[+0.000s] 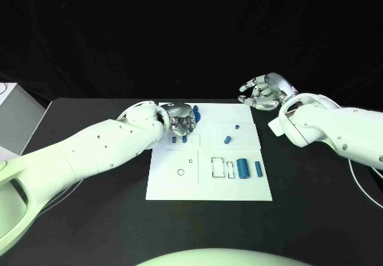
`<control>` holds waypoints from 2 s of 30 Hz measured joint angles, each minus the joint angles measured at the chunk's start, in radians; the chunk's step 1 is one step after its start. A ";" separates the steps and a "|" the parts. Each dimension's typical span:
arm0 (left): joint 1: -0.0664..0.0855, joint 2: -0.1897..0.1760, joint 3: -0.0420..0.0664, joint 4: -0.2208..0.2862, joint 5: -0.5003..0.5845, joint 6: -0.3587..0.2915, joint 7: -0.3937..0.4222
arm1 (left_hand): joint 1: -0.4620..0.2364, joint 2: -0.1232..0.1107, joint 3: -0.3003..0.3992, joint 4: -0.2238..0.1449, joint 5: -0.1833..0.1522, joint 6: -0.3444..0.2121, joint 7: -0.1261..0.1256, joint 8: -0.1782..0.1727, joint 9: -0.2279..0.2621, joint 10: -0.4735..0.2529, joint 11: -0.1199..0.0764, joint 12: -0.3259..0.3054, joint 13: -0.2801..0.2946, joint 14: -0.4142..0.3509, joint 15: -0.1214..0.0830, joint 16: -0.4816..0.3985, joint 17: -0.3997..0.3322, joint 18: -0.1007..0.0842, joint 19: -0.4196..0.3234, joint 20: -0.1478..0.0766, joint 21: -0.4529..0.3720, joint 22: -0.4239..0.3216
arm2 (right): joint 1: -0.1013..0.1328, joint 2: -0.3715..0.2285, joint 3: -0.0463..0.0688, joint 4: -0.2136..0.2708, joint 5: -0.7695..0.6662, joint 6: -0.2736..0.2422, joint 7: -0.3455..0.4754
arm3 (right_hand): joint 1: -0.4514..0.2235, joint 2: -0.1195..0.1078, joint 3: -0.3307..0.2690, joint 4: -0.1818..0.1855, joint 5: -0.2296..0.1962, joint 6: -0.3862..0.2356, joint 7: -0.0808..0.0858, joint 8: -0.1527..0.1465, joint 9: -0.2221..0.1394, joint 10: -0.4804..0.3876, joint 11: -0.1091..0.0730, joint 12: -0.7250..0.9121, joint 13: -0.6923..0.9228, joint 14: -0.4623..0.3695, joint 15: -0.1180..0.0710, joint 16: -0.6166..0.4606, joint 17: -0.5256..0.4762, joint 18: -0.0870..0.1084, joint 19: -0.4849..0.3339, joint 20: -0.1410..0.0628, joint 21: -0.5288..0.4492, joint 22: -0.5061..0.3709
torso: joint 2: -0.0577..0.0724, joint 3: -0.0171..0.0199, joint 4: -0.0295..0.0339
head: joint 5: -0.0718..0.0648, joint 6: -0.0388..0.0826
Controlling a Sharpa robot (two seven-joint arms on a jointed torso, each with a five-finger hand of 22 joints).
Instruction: Assemble the parts on the task board
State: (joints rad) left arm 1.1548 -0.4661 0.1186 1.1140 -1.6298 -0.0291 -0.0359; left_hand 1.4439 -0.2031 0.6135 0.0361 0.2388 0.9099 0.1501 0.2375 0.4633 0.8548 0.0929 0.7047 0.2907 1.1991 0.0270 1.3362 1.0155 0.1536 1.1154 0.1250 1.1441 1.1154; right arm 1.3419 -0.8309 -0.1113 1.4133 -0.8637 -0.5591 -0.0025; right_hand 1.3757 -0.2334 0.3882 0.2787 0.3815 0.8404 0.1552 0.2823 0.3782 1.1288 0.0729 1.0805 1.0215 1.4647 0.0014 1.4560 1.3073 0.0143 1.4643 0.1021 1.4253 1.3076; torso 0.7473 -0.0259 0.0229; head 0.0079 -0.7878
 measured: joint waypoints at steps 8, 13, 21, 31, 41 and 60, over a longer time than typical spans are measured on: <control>-0.001 -0.001 -0.001 0.000 0.012 -0.002 0.008 | -0.038 -0.025 -0.018 0.018 0.000 -0.007 -0.007 -0.007 -0.008 -0.009 0.009 -0.036 -0.016 -0.010 0.009 0.004 -0.028 0.000 -0.012 0.012 -0.023 -0.018 | 0.000 0.000 0.000 0.000 0.000 0.000 0.000 | 0.000 0.000 0.000 0.000 0.000 0.000 0.000 0.000 0.000 0.000 0.000 0.000 0.000 0.000 0.000 0.000 0.000 0.000 0.000 0.000 0.000 0.000 | 0.000 -0.0001 0.0001 | 0.000 0.000; 0.000 -0.001 0.000 0.000 0.019 -0.001 0.012 | -0.058 -0.037 -0.029 0.029 0.000 -0.020 -0.006 -0.015 -0.012 -0.022 0.022 -0.057 -0.031 -0.022 0.022 0.004 -0.051 0.000 -0.024 0.016 -0.039 -0.032 | 0.000 -0.001 0.000 0.001 0.000 0.000 0.000 | 0.000 0.000 0.000 0.000 0.000 -0.001 -0.001 0.000 0.000 0.000 0.000 0.000 0.000 0.000 0.000 0.000 0.000 0.000 0.000 0.000 0.000 0.000 | 0.000 -0.0001 0.0001 | 0.000 0.000; 0.001 0.000 0.000 0.000 0.026 -0.001 0.012 | -0.069 -0.041 -0.037 0.037 0.000 -0.029 -0.004 -0.015 -0.014 -0.035 0.027 -0.067 -0.036 -0.033 0.025 0.004 -0.069 0.000 -0.030 0.022 -0.050 -0.042 | 0.000 -0.001 0.000 0.001 0.000 0.000 0.000 | 0.000 0.000 0.000 0.000 0.000 -0.001 -0.001 0.000 0.000 0.000 0.000 0.000 0.000 0.000 0.000 0.000 0.000 0.000 0.000 0.000 0.000 0.000 | 0.001 -0.0005 0.0000 | 0.000 -0.001; 0.001 0.005 0.000 -0.006 0.027 -0.002 0.008 | -0.043 -0.014 -0.030 0.030 0.000 0.002 0.005 -0.003 -0.007 -0.013 0.016 -0.067 -0.040 -0.025 0.017 0.010 -0.060 0.000 -0.013 0.020 -0.043 -0.028 | 0.000 -0.001 0.000 0.001 0.000 0.000 0.000 | -0.004 -0.004 0.000 0.000 0.004 -0.001 -0.001 0.000 0.001 0.000 0.000 0.000 -0.004 0.000 0.000 0.000 0.000 0.000 0.000 0.000 0.000 0.000 | 0.001 -0.0005 -0.0012 | 0.001 -0.002; 0.003 0.009 -0.001 -0.008 0.023 -0.001 0.004 | -0.032 -0.004 -0.024 0.019 0.000 0.005 0.002 0.001 -0.006 -0.002 0.012 -0.066 -0.044 -0.025 0.017 0.013 -0.060 0.000 -0.009 0.016 -0.039 -0.024 | 0.000 -0.001 0.000 0.002 0.000 0.000 0.000 | -0.004 -0.004 0.000 0.000 0.004 -0.001 -0.001 0.004 0.001 0.002 0.002 0.000 -0.004 0.000 0.000 -0.006 0.000 0.000 0.000 0.000 0.000 0.001 | 0.001 -0.0005 -0.0003 | -0.001 -0.005; -0.001 0.006 -0.010 -0.006 0.018 -0.044 0.019 | 0.000 0.020 0.002 -0.024 -0.004 0.063 -0.002 0.018 0.004 0.101 -0.012 -0.093 -0.058 0.095 -0.009 0.085 0.070 -0.031 0.104 -0.007 0.086 0.095 | 0.000 -0.001 0.000 0.002 0.000 0.000 0.000 | -0.004 -0.004 0.000 0.000 0.004 -0.001 -0.001 0.004 0.001 0.002 0.002 0.000 -0.006 0.000 0.000 -0.006 0.000 0.000 0.000 0.000 0.000 0.000 | 0.000 -0.0006 -0.0002 | -0.002 -0.002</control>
State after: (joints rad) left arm 1.1539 -0.4604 0.1086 1.1083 -1.6123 -0.0730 -0.0169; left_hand 1.4434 -0.1832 0.6152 0.0121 0.2351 0.9726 0.1484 0.2557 0.4669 0.9560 0.0810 0.6119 0.2329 1.2937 0.0181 1.4213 1.0853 0.1225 1.2190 0.1184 1.2303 1.2109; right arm 1.3419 -0.8315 -0.1113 1.4151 -0.8636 -0.5591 -0.0026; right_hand 1.3717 -0.2374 0.3882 0.2787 0.3855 0.8390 0.1537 0.2861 0.3787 1.1304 0.0746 1.0806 1.0158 1.4648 0.0014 1.4505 1.3073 0.0142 1.4643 0.1021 1.4253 1.3079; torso 0.7478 -0.0265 0.0227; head 0.0063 -0.7903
